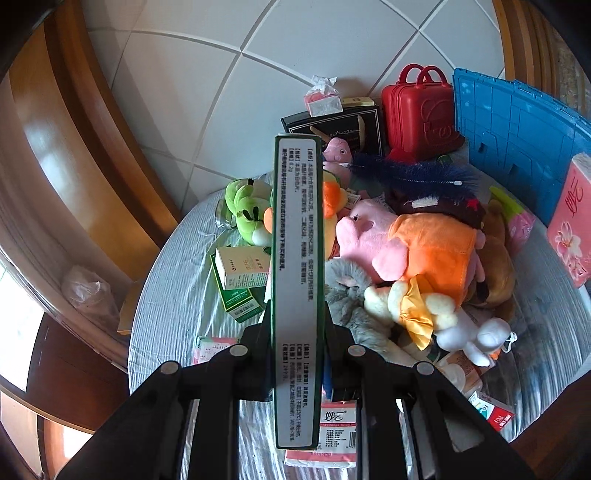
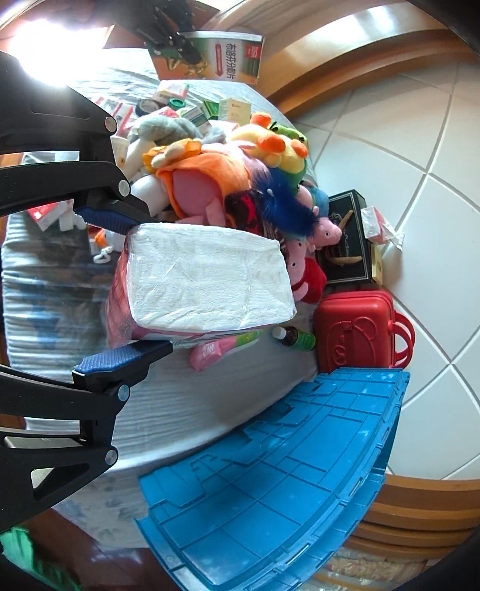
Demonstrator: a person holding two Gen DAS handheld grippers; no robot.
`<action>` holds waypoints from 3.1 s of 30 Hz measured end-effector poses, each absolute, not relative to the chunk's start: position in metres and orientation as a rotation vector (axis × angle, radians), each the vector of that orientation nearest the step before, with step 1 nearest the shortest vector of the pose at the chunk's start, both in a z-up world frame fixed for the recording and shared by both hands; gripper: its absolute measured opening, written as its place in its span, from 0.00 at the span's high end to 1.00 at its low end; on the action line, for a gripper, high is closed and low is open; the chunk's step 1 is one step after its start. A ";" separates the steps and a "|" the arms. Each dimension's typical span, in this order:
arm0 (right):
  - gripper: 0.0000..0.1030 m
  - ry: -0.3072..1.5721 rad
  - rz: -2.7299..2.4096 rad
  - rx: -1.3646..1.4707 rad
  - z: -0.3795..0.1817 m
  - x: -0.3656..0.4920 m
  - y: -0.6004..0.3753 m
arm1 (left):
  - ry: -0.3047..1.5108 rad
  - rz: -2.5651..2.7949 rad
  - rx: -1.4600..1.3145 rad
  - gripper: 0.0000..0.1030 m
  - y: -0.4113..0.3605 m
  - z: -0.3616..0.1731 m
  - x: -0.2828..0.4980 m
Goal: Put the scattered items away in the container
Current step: 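Carry the green box in the left tool while the right tool carries the tissue pack to the blue bin, then open the left tool over the blue bin while the right tool releases the tissue pack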
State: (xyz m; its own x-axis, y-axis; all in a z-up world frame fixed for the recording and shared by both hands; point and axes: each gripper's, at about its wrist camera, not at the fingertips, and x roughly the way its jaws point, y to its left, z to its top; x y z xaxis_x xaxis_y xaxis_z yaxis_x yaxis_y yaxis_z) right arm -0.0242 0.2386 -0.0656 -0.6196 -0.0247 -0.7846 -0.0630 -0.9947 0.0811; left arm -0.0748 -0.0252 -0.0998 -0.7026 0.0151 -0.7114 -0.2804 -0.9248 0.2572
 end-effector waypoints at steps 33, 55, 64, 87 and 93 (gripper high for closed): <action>0.54 0.219 3.071 -1.138 0.051 -0.048 0.433 | 0.508 2.702 -0.879 0.81 0.256 0.021 -0.081; 0.54 0.281 2.829 -0.941 0.072 -0.042 0.607 | 0.508 2.343 -0.714 0.82 0.508 0.065 -0.078; 0.54 0.296 2.737 -1.008 0.049 -0.060 0.646 | 0.506 2.267 -0.793 0.82 0.561 0.050 -0.087; 0.14 0.279 2.666 -1.030 0.036 -0.082 0.679 | 0.493 2.214 -0.915 0.26 0.586 0.021 -0.104; 0.12 0.292 2.687 -1.042 0.035 -0.079 0.668 | 0.493 2.227 -0.936 0.26 0.567 0.015 -0.102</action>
State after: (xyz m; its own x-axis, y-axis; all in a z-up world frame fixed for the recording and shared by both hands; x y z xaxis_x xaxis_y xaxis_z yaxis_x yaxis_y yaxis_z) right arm -0.0785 0.6682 0.0349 -0.7153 0.1532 -0.6818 -0.2960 -0.9502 0.0971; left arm -0.1022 0.5667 0.0154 -0.5235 0.4305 -0.7353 -0.7005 -0.7087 0.0838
